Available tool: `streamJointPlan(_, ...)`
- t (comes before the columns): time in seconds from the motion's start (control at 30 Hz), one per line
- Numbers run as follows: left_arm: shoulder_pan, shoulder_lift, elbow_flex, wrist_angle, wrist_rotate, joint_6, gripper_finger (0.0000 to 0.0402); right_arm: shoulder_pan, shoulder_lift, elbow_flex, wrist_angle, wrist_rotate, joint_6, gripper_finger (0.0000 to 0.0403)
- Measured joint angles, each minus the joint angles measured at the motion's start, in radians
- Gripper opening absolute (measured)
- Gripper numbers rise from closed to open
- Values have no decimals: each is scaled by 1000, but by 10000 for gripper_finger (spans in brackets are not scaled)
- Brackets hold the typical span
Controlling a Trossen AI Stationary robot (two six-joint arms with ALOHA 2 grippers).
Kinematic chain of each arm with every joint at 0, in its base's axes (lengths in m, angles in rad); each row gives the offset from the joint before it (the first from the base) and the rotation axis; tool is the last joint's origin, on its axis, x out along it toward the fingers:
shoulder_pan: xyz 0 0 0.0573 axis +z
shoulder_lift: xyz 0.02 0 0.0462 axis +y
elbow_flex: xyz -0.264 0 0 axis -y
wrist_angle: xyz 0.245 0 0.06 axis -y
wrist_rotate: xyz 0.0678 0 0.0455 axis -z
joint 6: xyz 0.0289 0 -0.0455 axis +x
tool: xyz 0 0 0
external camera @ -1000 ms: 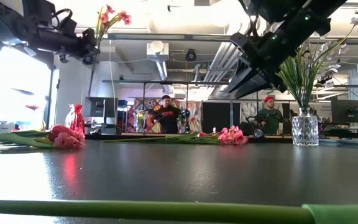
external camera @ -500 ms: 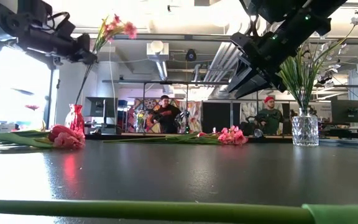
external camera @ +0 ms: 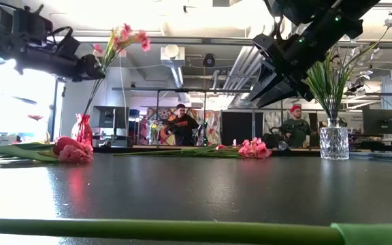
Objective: Sort flowers into vase by color
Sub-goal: Put the bottom pink flowers into the red flower vase, then put the top pink flowers into the red flower vase
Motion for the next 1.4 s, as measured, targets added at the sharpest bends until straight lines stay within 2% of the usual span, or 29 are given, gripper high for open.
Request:
streamJointPlan(0.17, 0, 0, 2, -18, 1, -48, 19, 0, 0, 0, 0, -1, 0, 126)
streamJointPlan(0.5, 0, -2, 2, -59, 1, -83, 139, -2, 0, 0, 0, -34, -11, 126)
streamJointPlan(0.67, 0, -8, 12, -62, 3, -131, 180, -2, 0, 0, 0, -34, -11, 126)
streamJointPlan(0.77, 0, -19, 34, -90, 3, -180, 189, -2, 0, 0, 1, -34, -11, 126)
streamJointPlan(1.03, 0, -100, 110, -428, 46, -30, 191, -2, 0, 0, 0, -81, -18, 126)
streamJointPlan(1.4, -18, -228, 232, -782, 71, -10, 191, -10, 0, 0, 0, -115, -161, 126)
